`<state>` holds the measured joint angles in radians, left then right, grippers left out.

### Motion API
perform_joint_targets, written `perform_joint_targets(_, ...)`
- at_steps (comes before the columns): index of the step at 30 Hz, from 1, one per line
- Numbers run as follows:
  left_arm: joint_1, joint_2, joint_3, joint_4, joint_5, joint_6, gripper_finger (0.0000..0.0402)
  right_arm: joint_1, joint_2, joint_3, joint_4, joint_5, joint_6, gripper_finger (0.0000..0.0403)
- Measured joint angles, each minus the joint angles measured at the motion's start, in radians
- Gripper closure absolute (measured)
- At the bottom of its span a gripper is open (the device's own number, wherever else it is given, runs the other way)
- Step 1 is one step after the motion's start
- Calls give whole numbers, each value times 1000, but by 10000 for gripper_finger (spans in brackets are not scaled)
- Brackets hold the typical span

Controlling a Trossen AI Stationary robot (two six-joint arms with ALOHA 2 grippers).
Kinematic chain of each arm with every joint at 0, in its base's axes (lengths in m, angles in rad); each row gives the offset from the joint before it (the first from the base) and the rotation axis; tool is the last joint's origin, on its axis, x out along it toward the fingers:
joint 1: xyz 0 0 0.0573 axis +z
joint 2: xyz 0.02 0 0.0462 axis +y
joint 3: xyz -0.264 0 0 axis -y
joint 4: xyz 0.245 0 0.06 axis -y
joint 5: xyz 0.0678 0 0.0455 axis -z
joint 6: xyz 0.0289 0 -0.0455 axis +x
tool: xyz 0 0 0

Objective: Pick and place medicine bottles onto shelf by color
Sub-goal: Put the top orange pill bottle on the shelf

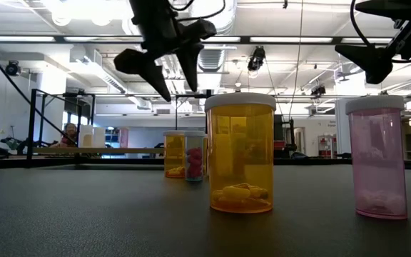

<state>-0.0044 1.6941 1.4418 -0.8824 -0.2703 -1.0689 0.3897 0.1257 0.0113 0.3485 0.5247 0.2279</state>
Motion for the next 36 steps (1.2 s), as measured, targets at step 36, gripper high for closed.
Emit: perform_joint_targets(36, -21, 220, 41, 48, -77, -1, 6, 0, 0, 0, -1, 0, 0, 19)
